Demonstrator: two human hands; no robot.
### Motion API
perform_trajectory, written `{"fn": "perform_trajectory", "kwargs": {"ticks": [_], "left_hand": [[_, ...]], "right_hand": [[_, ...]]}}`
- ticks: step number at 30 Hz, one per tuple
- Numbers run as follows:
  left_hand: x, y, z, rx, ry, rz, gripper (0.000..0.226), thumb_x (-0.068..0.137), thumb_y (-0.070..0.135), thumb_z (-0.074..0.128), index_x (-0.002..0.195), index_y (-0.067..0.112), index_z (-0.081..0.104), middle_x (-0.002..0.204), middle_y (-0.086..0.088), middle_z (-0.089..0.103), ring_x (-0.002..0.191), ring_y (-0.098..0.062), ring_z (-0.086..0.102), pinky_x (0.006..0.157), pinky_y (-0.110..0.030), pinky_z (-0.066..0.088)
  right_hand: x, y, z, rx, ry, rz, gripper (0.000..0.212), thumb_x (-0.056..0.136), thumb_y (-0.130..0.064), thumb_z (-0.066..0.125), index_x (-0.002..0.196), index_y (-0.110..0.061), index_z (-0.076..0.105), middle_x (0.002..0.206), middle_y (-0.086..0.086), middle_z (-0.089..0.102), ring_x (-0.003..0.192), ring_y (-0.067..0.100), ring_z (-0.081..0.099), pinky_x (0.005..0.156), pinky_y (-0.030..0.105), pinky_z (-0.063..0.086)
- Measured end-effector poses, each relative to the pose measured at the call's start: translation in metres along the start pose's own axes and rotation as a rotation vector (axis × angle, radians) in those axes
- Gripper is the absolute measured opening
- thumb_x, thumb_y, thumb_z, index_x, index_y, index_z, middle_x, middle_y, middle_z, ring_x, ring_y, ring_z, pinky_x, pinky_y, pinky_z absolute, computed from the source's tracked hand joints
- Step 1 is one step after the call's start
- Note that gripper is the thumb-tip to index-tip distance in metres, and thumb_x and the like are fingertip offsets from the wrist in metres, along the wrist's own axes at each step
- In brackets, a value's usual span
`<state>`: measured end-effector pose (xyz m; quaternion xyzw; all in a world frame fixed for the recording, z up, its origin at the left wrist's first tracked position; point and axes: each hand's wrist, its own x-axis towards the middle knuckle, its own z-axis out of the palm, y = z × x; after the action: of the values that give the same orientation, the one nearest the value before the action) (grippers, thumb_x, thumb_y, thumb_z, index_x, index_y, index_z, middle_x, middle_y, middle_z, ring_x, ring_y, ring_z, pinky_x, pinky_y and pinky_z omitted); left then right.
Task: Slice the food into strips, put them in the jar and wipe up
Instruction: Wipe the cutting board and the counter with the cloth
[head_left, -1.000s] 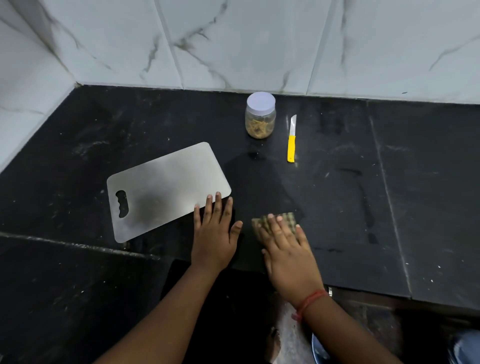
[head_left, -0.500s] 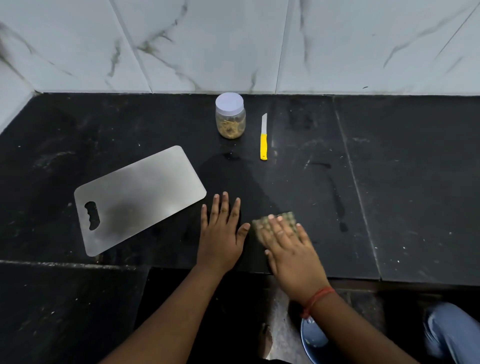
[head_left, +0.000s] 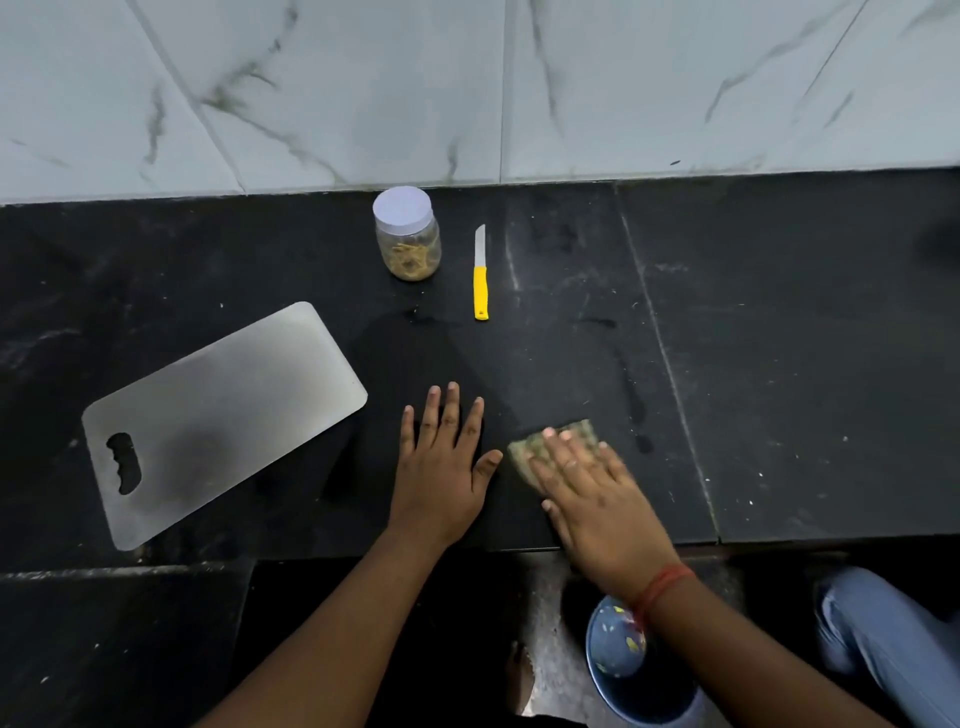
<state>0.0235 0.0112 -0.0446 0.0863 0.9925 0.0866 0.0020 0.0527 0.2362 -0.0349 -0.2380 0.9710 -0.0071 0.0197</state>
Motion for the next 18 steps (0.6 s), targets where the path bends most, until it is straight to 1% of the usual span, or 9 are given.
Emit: {"fn": "perform_trajectory", "kwargs": {"ticks": [3,4,7,8,11,12,15,16,18], "left_hand": [[0.003,0.006,0.002,0.023,-0.016,0.001,0.072,0.103,0.06,0.001,0.159,0.02,0.021,0.167,-0.011,0.013,0.155,-0.029,0.003,0.123,-0.057,0.011],[0.002,0.006,0.003,0.033,-0.018,-0.003,0.072,0.103,0.06,0.001,0.159,0.02,0.021,0.167,-0.011,0.013,0.155,-0.029,0.004,0.123,-0.057,0.011],[0.002,0.004,0.006,0.035,-0.022,0.003,0.072,0.103,0.06,0.001,0.159,0.02,0.023,0.167,-0.011,0.013,0.155,-0.029,0.004,0.123,-0.056,0.01],[0.003,0.004,0.006,0.032,-0.02,0.005,0.072,0.103,0.059,0.002,0.159,0.02,0.023,0.167,-0.01,0.013,0.156,-0.028,0.004,0.123,-0.055,0.01],[0.004,0.005,0.006,0.031,-0.016,-0.003,0.072,0.103,0.059,0.003,0.159,0.02,0.024,0.167,-0.01,0.013,0.156,-0.027,0.003,0.124,-0.054,0.009],[0.004,0.005,0.006,0.028,-0.013,-0.005,0.072,0.103,0.059,0.003,0.159,0.02,0.025,0.167,-0.01,0.014,0.156,-0.027,0.004,0.124,-0.054,0.009],[0.004,0.005,0.006,0.033,-0.021,0.005,0.073,0.102,0.06,0.001,0.159,0.02,0.026,0.167,-0.01,0.015,0.156,-0.027,0.003,0.124,-0.053,0.009],[0.004,0.004,0.006,0.036,-0.022,0.003,0.073,0.102,0.06,0.0,0.159,0.021,0.025,0.167,-0.01,0.014,0.156,-0.026,0.003,0.124,-0.053,0.008],[0.004,0.004,0.006,0.03,-0.014,-0.007,0.073,0.102,0.059,0.0,0.159,0.021,0.026,0.167,-0.01,0.014,0.156,-0.026,0.002,0.125,-0.052,0.007]], "right_hand": [[0.004,0.023,-0.005,0.04,0.037,0.404,0.058,0.097,-0.037,0.034,0.153,-0.025,0.027,0.162,0.004,0.017,0.149,0.024,0.017,0.118,0.049,0.019],[0.004,0.015,-0.004,0.053,0.031,0.416,0.058,0.097,-0.038,0.033,0.153,-0.024,0.026,0.162,0.005,0.017,0.149,0.024,0.016,0.118,0.05,0.019],[-0.004,0.011,0.001,-0.004,0.006,0.067,0.059,0.098,-0.038,0.032,0.155,-0.025,0.02,0.163,0.003,0.011,0.15,0.022,0.012,0.119,0.048,0.016],[-0.003,0.024,-0.001,-0.01,0.014,0.079,0.059,0.098,-0.038,0.032,0.155,-0.026,0.021,0.163,0.002,0.011,0.15,0.021,0.013,0.119,0.047,0.016],[0.005,0.039,-0.005,0.06,0.042,0.464,0.058,0.096,-0.038,0.033,0.153,-0.026,0.027,0.162,0.004,0.016,0.149,0.023,0.016,0.118,0.049,0.019],[0.006,0.03,-0.003,0.068,0.034,0.44,0.059,0.096,-0.038,0.034,0.153,-0.025,0.027,0.162,0.005,0.016,0.149,0.024,0.015,0.118,0.05,0.019],[-0.003,0.029,0.003,0.006,0.035,0.083,0.058,0.097,-0.038,0.036,0.153,-0.026,0.026,0.163,0.003,0.014,0.15,0.021,0.014,0.118,0.048,0.018],[-0.003,0.04,0.001,0.002,0.042,0.117,0.057,0.097,-0.037,0.036,0.153,-0.027,0.027,0.163,0.001,0.015,0.15,0.021,0.015,0.119,0.047,0.018],[0.001,0.054,-0.005,0.048,0.069,0.404,0.057,0.097,-0.038,0.035,0.152,-0.027,0.028,0.162,0.002,0.018,0.149,0.022,0.017,0.119,0.047,0.018]]}}
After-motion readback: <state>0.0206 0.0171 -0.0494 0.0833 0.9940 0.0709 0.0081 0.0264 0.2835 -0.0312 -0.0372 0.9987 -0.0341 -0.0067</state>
